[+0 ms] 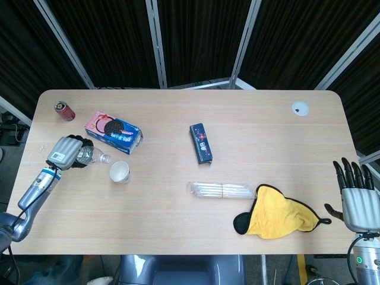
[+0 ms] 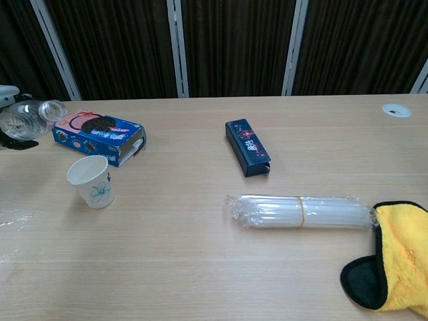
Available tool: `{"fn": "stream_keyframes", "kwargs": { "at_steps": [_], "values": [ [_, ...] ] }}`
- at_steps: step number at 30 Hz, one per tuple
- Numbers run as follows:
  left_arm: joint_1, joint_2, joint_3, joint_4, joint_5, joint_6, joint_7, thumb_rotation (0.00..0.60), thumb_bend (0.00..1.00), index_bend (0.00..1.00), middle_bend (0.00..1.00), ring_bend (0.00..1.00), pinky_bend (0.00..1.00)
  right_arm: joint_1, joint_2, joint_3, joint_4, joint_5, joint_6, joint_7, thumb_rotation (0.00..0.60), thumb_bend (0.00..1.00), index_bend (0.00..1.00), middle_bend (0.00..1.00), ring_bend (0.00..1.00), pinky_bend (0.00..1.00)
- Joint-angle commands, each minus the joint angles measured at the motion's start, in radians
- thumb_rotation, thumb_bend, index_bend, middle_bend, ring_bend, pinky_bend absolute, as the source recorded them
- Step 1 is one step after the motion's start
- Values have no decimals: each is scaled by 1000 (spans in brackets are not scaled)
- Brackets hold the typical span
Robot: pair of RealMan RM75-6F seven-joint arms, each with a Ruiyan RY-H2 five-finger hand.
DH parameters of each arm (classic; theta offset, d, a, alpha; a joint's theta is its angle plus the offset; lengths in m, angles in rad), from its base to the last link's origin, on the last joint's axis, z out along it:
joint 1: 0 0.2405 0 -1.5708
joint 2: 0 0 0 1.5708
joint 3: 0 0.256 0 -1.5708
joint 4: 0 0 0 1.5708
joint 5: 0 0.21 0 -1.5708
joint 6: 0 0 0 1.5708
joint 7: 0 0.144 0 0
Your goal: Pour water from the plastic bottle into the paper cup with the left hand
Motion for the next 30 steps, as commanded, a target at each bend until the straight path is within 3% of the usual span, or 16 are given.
{"fn": "stream_keyframes", "kwargs": {
  "at_steps": [1, 6, 10, 15, 23, 30],
  "values": [
    [29, 57, -26, -98, -2, 85, -261, 600, 440, 628, 510, 380, 373, 0, 1, -1, -2, -3, 2, 1, 600, 0, 0, 0, 0, 0],
    [44, 142, -31, -305, 47, 198, -472, 600, 438, 632, 510, 380, 373, -2, 3, -3, -8, -11, 6, 3, 600, 0, 0, 0, 0, 0],
    [48, 181, -25, -463, 87, 251, -531, 600, 437, 635, 511, 381, 373, -3, 5, -4, -10, -16, 9, 7, 600, 0, 0, 0, 0, 0],
    [36, 174, -14, -593, 101, 231, -535, 600, 430, 637, 512, 380, 374, -6, 11, -5, -11, -20, 12, 19, 600, 0, 0, 0, 0, 0],
    [8, 54, -6, -640, 73, 136, -489, 600, 415, 638, 512, 381, 374, -7, 13, -5, -7, -20, 12, 24, 600, 0, 0, 0, 0, 0],
    [-1, -86, 1, -561, 36, 66, -472, 600, 414, 638, 512, 380, 374, -4, 10, -1, 2, -4, 1, 20, 600, 0, 0, 0, 0, 0]
  ]
}}
